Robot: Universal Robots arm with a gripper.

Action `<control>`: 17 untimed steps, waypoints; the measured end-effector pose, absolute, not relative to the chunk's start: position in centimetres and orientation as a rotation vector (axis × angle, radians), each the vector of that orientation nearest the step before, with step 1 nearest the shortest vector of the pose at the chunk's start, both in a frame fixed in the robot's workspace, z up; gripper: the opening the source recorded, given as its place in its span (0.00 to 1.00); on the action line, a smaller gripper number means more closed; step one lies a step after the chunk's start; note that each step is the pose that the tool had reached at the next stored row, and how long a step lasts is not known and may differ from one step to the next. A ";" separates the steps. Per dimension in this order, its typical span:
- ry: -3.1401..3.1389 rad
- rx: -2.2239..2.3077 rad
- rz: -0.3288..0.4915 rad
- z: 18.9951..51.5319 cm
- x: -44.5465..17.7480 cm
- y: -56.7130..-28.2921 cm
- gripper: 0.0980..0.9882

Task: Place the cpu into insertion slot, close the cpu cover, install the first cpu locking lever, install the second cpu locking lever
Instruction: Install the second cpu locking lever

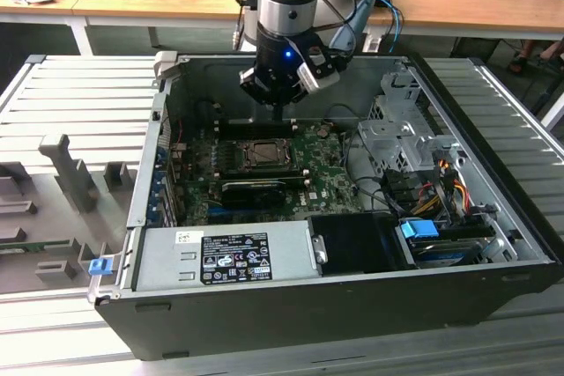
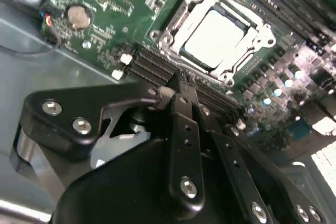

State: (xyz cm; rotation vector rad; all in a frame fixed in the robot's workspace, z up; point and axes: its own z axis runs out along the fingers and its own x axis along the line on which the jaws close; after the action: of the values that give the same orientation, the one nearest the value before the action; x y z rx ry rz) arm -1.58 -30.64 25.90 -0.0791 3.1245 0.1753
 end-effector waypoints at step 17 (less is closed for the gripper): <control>3.127 -0.079 0.176 24.2 -1.6 -37.0 0.01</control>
State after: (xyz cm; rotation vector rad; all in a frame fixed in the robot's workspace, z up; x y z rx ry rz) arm -1.62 -37.03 24.20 -0.0787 3.1269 0.1759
